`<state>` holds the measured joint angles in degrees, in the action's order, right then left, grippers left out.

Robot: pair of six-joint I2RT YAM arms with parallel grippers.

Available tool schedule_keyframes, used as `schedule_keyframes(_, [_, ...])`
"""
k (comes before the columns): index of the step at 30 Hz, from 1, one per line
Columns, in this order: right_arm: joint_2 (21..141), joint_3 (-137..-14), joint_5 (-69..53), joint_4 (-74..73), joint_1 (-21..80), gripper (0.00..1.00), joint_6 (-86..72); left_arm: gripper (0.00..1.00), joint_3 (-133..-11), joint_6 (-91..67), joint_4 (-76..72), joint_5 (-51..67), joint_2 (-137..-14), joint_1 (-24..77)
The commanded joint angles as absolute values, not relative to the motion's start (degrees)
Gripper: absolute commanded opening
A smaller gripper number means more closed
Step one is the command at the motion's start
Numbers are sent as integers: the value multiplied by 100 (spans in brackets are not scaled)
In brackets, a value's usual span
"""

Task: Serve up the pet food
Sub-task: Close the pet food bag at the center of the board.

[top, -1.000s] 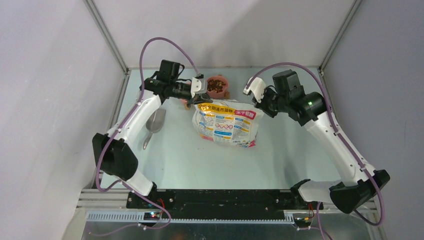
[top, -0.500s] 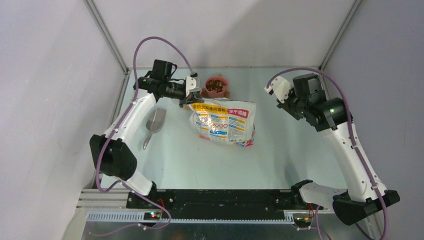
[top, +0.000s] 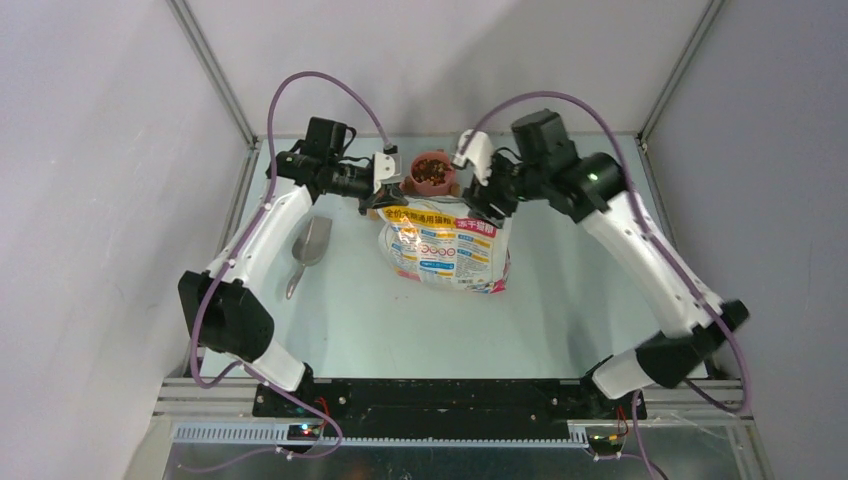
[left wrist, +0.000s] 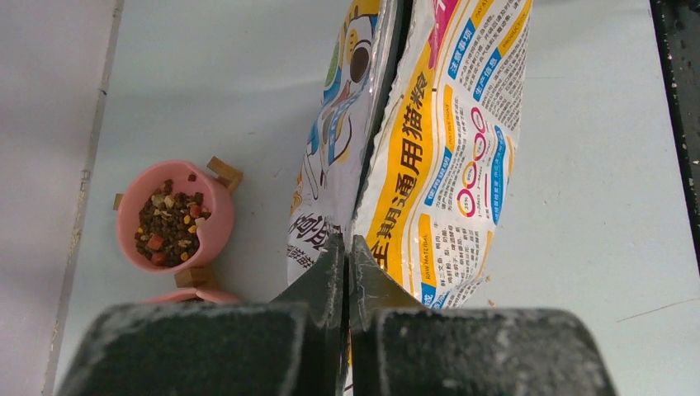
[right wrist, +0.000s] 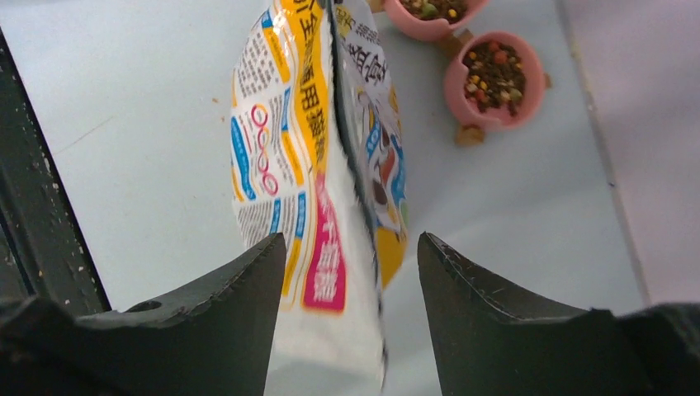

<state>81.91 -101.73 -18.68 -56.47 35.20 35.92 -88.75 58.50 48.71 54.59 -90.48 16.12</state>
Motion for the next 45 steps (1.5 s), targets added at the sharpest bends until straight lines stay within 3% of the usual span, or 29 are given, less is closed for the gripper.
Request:
schedule_keyframes(1, [9004, -10946, -2425, -5365, 3613, 64, 3558, 0, -9295, 6004, 5226, 5046, -8829, 1511])
schedule_keyframes(6, [9844, -11963, -2758, -5962, 3788, 62, 3880, 0, -9504, 6149, 5501, 5109, -8807, 1512])
schedule_keyframes(10, [10317, -12434, -2928, -6783, 3902, 52, 4095, 0, -9641, 6193, 5625, 5122, -8826, 1512])
schedule_keyframes(20, [10010, -11845, -2977, -6859, 4106, 43, 4285, 1, -9765, 6347, 5917, 5153, -8844, 1503])
schedule_keyframes(26, [9936, -11486, -2298, -6466, 4211, 38, 4259, 10, -9776, 6347, 5946, 5232, -8852, 1512])
schedule_keyframes(33, [9862, -11315, -1749, -5605, 4158, 40, 4035, 31, -9846, 6305, 5924, 5197, -8852, 1505])
schedule_keyframes(36, [9996, -11641, -1864, -5740, 4049, 40, 3992, 40, -9904, 6276, 5924, 5194, -8836, 1503])
schedule_keyframes(45, [10325, -12226, -2105, -6616, 3988, 39, 4271, 52, -10334, 6326, 6416, 5129, -8720, 1303])
